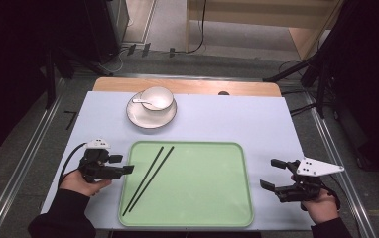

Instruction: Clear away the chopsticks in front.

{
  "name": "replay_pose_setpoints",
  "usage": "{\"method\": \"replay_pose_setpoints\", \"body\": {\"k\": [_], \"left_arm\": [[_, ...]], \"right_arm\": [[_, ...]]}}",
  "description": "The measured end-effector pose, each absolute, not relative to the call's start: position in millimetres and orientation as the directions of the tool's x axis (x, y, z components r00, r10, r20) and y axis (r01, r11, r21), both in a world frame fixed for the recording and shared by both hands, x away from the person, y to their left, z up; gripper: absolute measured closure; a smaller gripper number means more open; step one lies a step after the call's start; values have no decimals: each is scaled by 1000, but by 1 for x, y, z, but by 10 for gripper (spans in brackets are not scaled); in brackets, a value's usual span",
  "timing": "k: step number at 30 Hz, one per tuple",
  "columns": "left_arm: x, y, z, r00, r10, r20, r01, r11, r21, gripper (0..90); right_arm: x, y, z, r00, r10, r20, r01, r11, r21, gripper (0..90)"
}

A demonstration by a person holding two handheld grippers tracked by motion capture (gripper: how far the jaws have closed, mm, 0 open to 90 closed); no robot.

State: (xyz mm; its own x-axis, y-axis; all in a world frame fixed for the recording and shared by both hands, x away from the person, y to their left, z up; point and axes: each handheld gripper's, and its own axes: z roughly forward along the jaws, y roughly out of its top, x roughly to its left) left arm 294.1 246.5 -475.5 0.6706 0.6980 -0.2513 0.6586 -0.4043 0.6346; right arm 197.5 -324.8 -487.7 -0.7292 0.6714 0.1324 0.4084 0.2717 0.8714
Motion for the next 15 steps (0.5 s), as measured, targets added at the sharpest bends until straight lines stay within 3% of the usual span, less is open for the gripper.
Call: {"method": "replay_pose_setpoints", "body": {"k": [15], "left_arm": [[291, 285, -471, 645, 734, -213, 632, -356, 688, 283]], "right_arm": [[196, -326, -487, -733, 669, 122, 396, 275, 876, 165]]}}
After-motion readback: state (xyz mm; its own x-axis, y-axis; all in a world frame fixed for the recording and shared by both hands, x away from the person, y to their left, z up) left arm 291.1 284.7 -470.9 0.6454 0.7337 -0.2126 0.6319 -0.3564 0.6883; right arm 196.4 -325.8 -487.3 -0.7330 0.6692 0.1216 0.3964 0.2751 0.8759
